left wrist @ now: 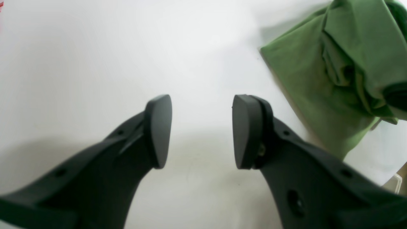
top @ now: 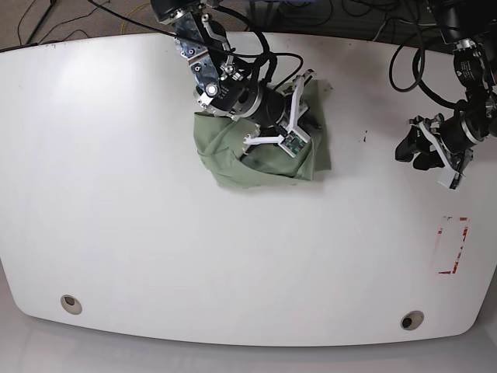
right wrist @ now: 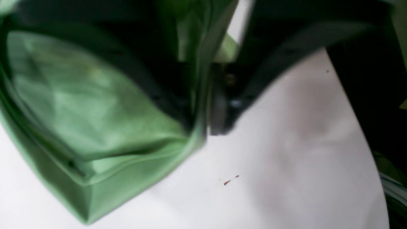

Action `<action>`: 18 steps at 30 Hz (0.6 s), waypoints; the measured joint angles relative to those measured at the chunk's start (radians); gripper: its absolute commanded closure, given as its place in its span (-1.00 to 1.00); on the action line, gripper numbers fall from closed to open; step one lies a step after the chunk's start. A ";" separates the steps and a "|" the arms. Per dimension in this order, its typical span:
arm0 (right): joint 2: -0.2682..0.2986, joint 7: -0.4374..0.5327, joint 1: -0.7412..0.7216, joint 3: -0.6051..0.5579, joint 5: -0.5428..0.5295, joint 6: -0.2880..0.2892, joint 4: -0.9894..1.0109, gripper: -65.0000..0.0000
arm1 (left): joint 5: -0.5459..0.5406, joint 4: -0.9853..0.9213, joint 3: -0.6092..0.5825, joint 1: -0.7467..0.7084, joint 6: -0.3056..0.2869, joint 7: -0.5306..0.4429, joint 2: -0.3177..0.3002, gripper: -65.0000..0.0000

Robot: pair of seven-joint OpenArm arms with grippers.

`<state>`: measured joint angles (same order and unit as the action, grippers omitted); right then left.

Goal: Layout the t-shirt on the table in an organized manner, then fold the t-shirt properly

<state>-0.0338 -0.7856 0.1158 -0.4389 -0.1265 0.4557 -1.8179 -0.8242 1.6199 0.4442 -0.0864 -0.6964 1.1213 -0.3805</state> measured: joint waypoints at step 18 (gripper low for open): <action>0.070 0.005 0.015 -0.123 0.001 -0.095 -0.062 -0.50 | 0.022 -0.130 -0.312 0.032 0.003 -0.103 0.042 0.12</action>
<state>0.0364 -0.7811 0.1310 -0.5621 -0.1253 0.3603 -1.8797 -0.8021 1.4899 0.1326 -0.0540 -0.6933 1.0187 -0.3389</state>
